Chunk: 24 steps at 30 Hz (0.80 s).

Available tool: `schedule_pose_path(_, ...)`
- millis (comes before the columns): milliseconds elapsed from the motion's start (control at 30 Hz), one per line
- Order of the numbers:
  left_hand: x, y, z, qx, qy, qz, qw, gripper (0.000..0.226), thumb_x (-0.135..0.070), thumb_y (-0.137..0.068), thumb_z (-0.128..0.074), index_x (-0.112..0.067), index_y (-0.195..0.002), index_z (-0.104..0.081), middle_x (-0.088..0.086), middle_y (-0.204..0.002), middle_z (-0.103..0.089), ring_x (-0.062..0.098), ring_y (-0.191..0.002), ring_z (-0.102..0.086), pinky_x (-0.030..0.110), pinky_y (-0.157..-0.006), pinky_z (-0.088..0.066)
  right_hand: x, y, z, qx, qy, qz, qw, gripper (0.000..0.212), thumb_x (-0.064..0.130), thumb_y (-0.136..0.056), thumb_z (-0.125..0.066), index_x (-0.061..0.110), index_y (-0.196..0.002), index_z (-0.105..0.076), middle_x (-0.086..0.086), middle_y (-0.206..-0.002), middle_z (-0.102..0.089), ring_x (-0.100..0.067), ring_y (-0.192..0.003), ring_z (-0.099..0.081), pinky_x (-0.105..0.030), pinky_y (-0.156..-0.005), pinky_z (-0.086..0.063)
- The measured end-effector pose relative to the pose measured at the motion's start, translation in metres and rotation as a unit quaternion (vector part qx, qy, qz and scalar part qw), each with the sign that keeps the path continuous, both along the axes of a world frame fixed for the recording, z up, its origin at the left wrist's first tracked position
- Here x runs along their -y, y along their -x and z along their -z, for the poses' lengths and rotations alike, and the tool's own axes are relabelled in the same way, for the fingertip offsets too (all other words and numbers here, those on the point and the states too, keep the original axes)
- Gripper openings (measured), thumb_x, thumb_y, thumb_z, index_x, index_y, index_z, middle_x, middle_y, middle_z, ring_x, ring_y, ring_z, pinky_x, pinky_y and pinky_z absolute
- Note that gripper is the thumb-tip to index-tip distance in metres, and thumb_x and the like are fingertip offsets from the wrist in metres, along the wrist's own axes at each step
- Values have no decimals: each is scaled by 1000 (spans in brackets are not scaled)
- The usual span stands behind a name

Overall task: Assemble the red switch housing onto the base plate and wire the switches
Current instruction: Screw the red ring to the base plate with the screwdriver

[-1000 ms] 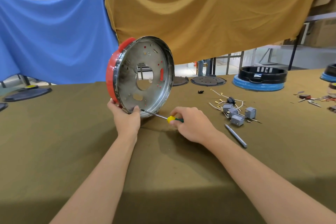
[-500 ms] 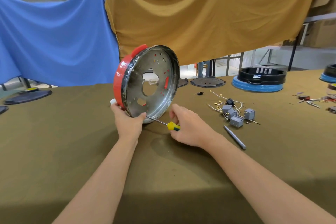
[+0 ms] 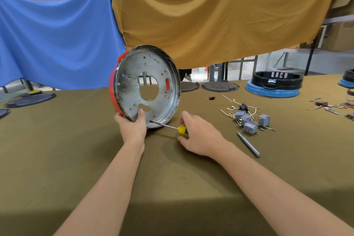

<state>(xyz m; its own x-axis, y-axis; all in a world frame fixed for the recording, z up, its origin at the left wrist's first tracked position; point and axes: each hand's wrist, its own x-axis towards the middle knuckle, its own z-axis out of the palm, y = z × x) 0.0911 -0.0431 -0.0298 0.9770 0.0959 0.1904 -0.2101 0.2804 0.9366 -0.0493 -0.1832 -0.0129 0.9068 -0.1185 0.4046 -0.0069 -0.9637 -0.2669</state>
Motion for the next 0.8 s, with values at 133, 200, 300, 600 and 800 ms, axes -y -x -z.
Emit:
schedule_pose_path(133, 0, 0, -1, -3, -7, 3, 1000, 41, -19, -92, -67, -21, -120, -37, -12, -101, -59, 20, -106, -62, 49, -102, -50, 5, 0, -3, 19, -12, 3, 1000, 25, 22, -90, -67, 16, -108, -51, -3, -108, -55, -26, -93, -56, -38, -79, -49)
schedule_pose_path(200, 0, 1, -1, -6, -6, 3, 1000, 41, -19, -93, -67, -21, -120, -37, -11, -102, -60, 19, -106, -62, 49, -102, -50, 8, 0, -4, 7, -7, 10, 1000, 24, 27, -93, -64, 17, -112, -54, -3, -109, -63, -27, -99, -59, -41, -84, -49)
schedule_pose_path(300, 0, 2, -2, -8, -5, -1, 1000, 39, -18, -93, -66, -22, -118, -37, -11, -102, -59, 17, -103, -61, 48, -102, -50, 8, -1, -3, -1, 24, 23, 999, 22, 32, -97, -58, 22, -117, -54, -2, -111, -68, -30, -100, -60, -40, -82, -49)
schedule_pose_path(600, -1, 11, -5, 2, -40, -20, 999, 38, -21, -94, -65, -23, -117, -35, -6, -109, -60, 17, -103, -60, 40, -101, -49, 1, -3, 2, 4, 32, 54, 998, 26, 32, -95, -57, 17, -111, -43, -9, -93, -58, -30, -82, -56, -37, -66, -45)
schedule_pose_path(800, -1, 12, -6, 10, -47, -13, 999, 37, -19, -94, -64, -21, -118, -35, 1, -118, -62, 19, -106, -61, 35, -96, -49, 1, -3, 1, 12, 57, 40, 998, 18, 20, -97, -55, 13, -113, -55, -5, -108, -55, -29, -97, -57, -39, -74, -48)
